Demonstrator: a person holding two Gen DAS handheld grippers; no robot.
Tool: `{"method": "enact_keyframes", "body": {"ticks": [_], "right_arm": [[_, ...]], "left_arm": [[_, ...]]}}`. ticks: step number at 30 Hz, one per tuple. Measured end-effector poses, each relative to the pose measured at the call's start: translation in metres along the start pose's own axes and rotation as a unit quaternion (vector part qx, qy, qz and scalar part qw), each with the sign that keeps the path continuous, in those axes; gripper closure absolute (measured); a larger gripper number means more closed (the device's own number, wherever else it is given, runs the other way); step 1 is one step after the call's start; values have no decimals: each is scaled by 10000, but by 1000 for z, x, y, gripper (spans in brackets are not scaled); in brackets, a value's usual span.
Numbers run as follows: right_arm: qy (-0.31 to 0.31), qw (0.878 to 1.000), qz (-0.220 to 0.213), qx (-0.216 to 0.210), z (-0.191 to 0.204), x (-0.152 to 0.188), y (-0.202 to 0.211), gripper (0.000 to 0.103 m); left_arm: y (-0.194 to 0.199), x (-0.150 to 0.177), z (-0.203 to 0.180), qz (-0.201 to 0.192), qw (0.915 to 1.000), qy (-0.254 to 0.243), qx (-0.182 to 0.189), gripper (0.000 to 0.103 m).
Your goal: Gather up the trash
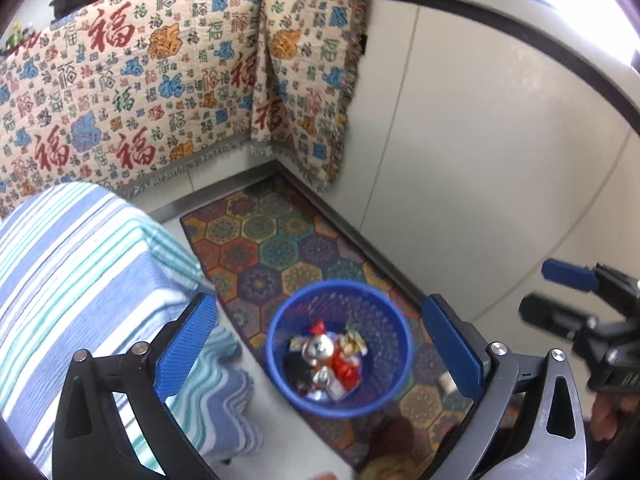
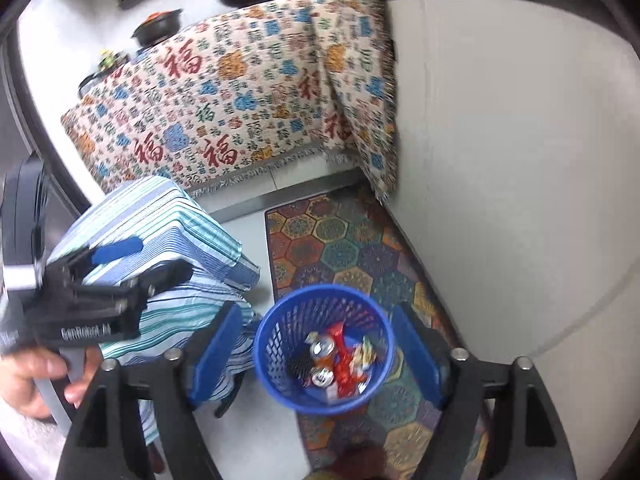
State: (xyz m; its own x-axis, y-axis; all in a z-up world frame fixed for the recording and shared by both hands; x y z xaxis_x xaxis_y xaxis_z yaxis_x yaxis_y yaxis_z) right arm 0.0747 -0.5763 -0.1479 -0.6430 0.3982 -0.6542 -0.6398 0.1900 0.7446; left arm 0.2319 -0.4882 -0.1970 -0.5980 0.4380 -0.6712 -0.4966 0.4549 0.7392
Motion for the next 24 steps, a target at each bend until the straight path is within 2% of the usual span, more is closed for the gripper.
{"method": "enact_keyframes", "body": {"ticks": [2,3,5,9,10,12,13,16,24], "right_arm": [[-249,9997,-54,67,-2,19,11,19],[-349,9993,-75,130,-3,29,15,15],[-490,9984,-45,274,-1,49,21,13],[-573,9975,131,397,5,74,29,12],[-545,9974,100,457,6,78,33,11],[-438,9974,33,577,12,82,39,0],[-379,9974,-4,618,14,85,43,0],[-265,9978,-42,600,19,88,49,0],[-26,9982,-17,600,32,90,57,0]], "left_arm": [[4,19,-2,207,9996,-75,-163,0],[7,27,-3,222,9994,-95,-265,0],[14,39,-7,193,9989,-75,-427,0],[31,55,-13,213,9990,64,-377,0],[36,58,-13,208,9992,127,-330,0],[44,61,-16,259,9984,223,-445,0],[47,64,-18,214,9974,292,-628,0],[52,68,-24,294,9958,232,-835,0],[59,71,-19,483,9932,411,-974,1]]}}
Point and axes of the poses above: each gripper's, at about its wrist camera, not at the fingertips, and y roughly against the way its jaws point, z to its left, x to its underside, the point moved 3 cm from there along -y, roughly the way its jaws point
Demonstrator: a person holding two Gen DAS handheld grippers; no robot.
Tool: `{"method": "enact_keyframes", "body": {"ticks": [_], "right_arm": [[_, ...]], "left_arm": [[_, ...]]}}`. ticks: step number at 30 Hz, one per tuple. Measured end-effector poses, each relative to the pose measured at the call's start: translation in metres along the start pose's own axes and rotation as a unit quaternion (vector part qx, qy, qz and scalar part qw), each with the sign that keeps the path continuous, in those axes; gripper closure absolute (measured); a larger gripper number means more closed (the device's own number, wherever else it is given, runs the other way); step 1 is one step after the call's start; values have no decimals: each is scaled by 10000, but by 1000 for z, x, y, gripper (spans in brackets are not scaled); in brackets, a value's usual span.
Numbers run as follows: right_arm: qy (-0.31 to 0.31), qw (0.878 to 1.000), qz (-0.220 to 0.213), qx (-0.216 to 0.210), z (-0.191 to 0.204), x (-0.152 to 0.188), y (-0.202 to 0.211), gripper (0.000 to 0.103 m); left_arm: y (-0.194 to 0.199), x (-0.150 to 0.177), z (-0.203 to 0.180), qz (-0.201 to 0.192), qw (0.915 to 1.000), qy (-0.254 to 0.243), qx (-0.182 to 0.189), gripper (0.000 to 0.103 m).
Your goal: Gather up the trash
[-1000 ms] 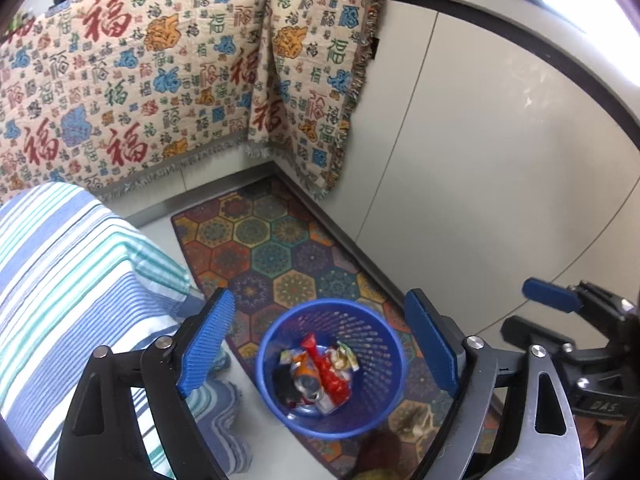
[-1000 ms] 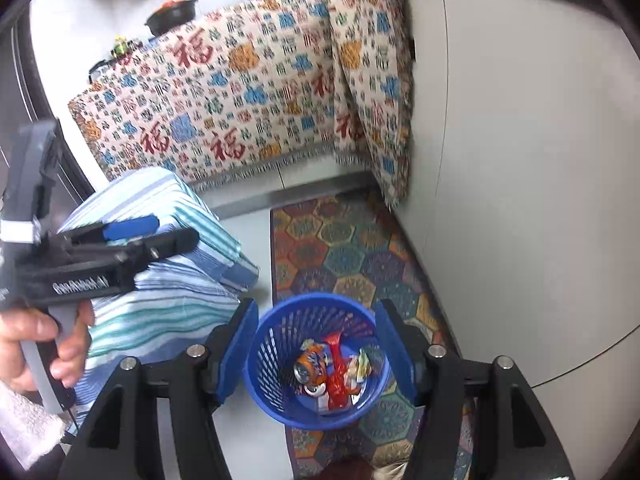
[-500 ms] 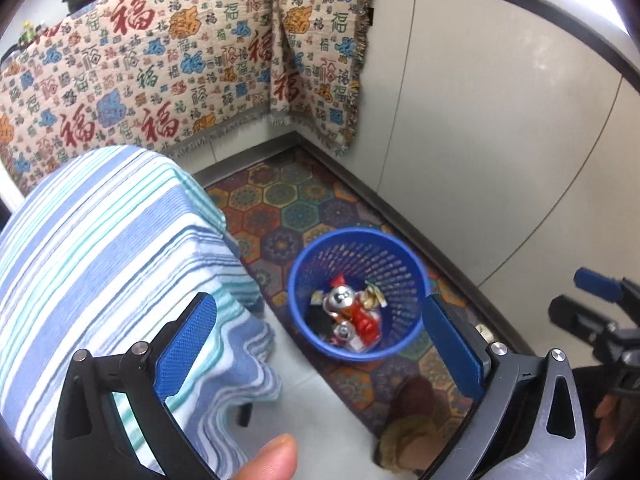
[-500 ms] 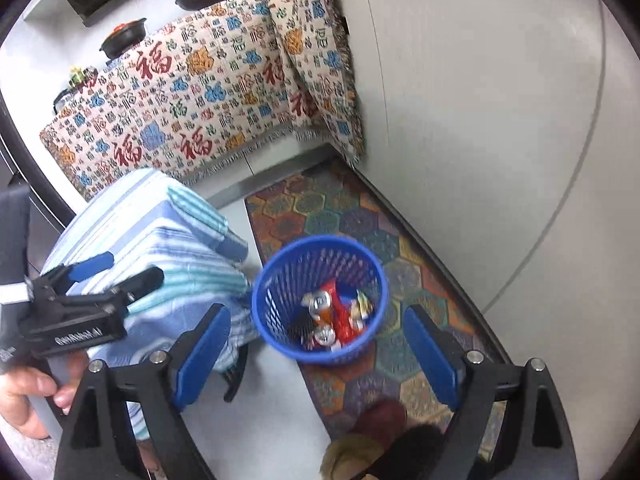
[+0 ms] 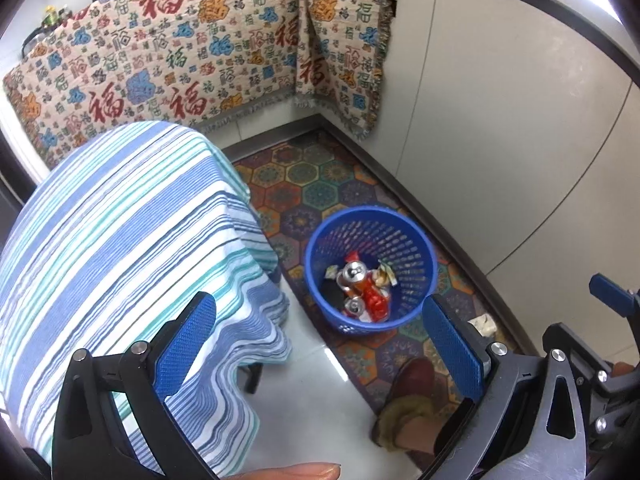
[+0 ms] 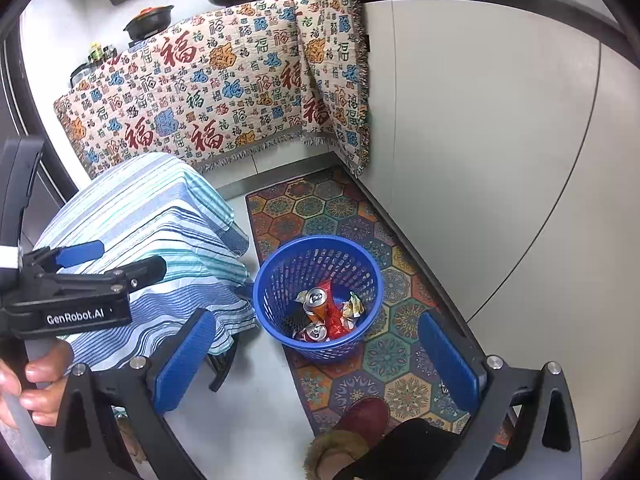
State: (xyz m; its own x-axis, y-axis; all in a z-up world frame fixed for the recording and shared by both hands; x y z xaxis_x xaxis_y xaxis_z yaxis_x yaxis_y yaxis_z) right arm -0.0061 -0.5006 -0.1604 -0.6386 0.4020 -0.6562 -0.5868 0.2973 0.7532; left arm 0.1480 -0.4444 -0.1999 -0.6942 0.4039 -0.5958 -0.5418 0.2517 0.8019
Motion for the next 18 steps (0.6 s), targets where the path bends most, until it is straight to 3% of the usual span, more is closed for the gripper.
{"method": "enact_keyframes", "body": {"ticks": [6,18], "right_arm": [[111,9999,48,-13,7,-1,1,0],[175,9997,107,120,8,-1,5,0]], "left_arm": [[5,-1,3,-120,9998,19,-146,1],[12,-5,-1,-243,9997,-25,-84,1]]}}
Point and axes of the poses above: each gripper's, at about its wrist camera, not at the fingertips, and y roughly against the way its jaws point, z to its left, x to its underside, the point moved 3 cm from there along -y, roughly the way its jaws point
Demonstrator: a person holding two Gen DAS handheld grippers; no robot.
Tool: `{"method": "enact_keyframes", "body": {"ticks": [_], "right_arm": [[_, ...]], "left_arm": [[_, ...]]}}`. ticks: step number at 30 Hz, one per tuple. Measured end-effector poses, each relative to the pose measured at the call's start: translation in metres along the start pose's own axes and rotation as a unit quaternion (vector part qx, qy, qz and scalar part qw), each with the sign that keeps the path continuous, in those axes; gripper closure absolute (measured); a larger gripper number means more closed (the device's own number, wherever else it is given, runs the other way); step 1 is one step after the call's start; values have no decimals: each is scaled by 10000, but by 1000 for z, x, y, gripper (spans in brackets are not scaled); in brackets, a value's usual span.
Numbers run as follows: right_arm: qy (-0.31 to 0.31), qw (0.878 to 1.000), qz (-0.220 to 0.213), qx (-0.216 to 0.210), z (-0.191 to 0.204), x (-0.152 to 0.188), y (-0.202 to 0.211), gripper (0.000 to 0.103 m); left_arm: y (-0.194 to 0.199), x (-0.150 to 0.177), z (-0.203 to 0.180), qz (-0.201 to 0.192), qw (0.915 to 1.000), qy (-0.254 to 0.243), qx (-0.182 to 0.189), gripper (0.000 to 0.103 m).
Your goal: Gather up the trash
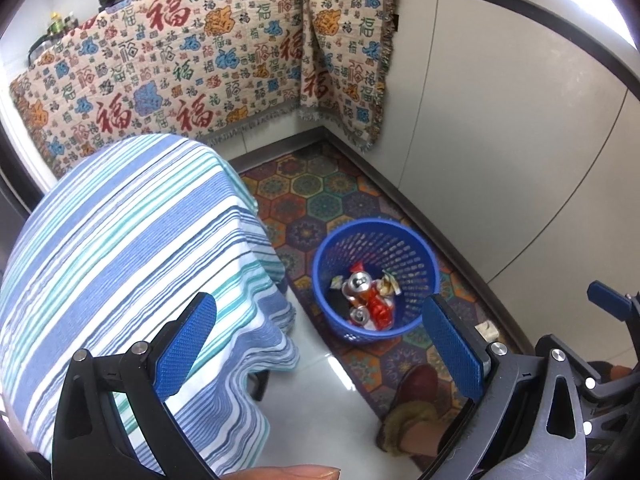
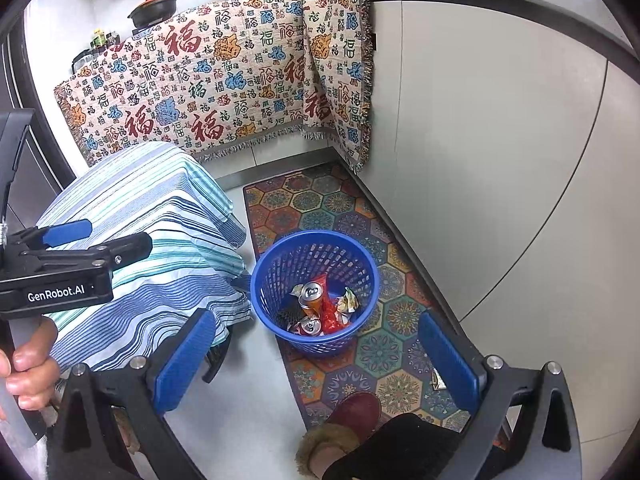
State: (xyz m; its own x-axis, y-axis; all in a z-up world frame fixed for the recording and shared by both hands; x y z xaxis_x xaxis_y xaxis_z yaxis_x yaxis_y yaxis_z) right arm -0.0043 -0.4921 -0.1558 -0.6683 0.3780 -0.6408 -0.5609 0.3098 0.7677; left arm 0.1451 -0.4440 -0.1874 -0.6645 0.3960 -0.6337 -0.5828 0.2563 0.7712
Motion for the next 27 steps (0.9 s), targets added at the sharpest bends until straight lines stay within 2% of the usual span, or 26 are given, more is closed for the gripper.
{"method": "enact_keyframes", "body": {"ticks": [27], "right_arm": [[64,10000,54,4,-7,2,-2,0]], "left_arm": [[0,-1,-13,48,10000,-67,35,1]]}}
Point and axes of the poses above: each gripper's, at about its wrist camera, not at the fingertips, and y roughly against the way its jaws point, z to its left, x to its underside, the point moved 3 cm from there along -y, roughly the way its jaws point
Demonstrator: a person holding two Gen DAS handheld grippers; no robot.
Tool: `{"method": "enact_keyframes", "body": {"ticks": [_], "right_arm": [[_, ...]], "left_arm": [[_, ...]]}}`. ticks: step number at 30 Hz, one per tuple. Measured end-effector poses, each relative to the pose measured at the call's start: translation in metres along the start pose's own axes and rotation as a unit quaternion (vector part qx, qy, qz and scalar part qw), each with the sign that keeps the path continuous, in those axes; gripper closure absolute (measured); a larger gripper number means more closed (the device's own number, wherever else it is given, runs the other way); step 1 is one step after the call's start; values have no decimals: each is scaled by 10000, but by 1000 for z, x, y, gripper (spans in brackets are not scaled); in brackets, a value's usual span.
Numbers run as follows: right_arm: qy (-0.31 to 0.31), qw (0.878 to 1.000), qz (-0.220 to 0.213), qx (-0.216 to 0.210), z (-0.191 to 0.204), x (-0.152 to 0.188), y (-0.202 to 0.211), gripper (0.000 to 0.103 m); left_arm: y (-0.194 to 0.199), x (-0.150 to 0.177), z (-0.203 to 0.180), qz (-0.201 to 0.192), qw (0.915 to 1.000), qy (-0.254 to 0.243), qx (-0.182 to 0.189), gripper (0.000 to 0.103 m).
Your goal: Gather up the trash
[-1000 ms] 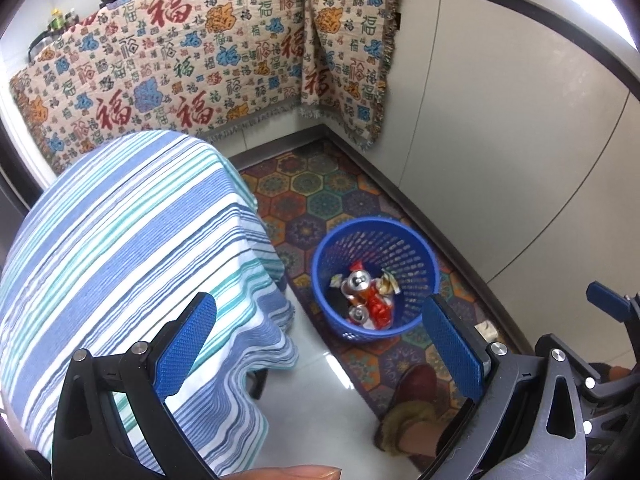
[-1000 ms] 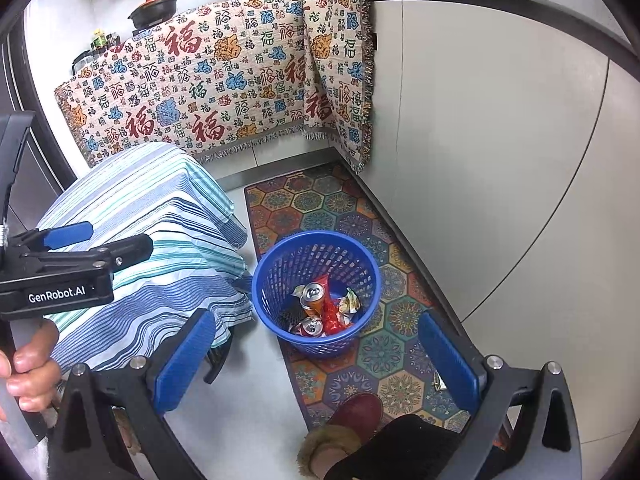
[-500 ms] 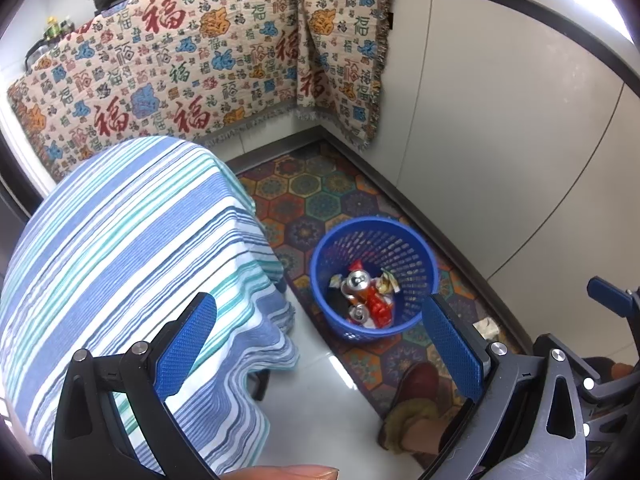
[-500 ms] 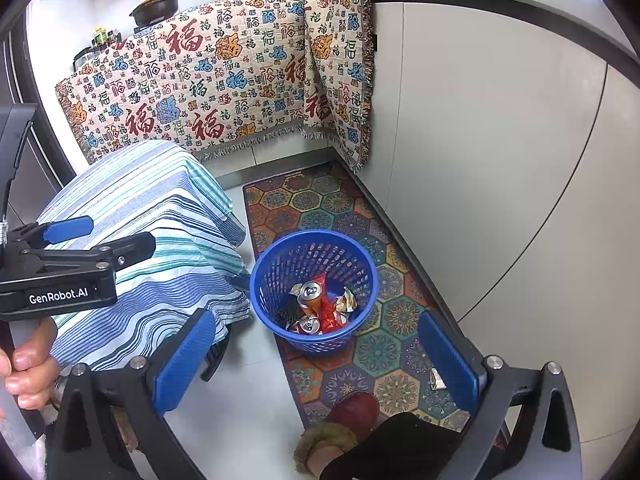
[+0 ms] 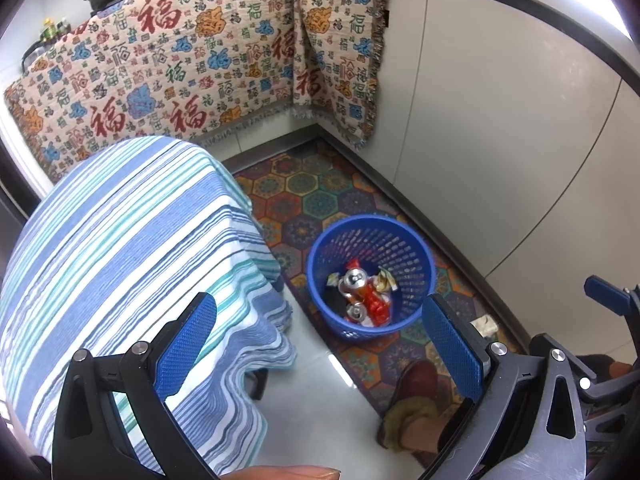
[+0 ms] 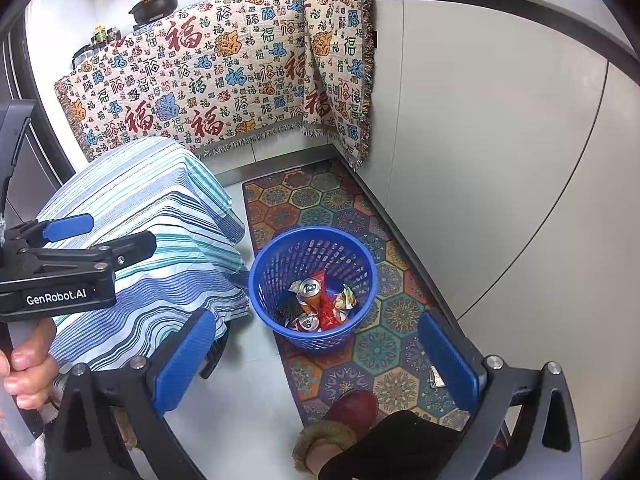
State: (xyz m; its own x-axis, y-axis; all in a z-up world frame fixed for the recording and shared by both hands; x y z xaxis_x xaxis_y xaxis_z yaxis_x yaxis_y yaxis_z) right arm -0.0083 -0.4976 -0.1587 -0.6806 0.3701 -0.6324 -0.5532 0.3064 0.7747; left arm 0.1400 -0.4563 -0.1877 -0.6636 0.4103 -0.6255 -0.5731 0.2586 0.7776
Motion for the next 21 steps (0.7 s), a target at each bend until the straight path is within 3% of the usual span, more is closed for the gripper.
{"method": "enact_keyframes", "body": {"ticks": [21], "right_arm": [[-5,10000,76,52,-1,2,-4,0]], "left_arm": [[-4,4,2,58,10000,-46,36,1]]}}
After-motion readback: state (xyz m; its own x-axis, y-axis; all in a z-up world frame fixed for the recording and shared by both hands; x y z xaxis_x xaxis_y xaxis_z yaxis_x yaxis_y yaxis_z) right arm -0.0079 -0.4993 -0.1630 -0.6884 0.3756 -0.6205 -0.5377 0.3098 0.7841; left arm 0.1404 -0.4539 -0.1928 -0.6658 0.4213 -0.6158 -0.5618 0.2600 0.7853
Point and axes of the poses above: each gripper's, at about its wrist camera, not at the fingertips, and y roughly against the way its jaws point, z to its left, x to its underside, the point moved 3 cm from there along -y, roughly the way its jaws point
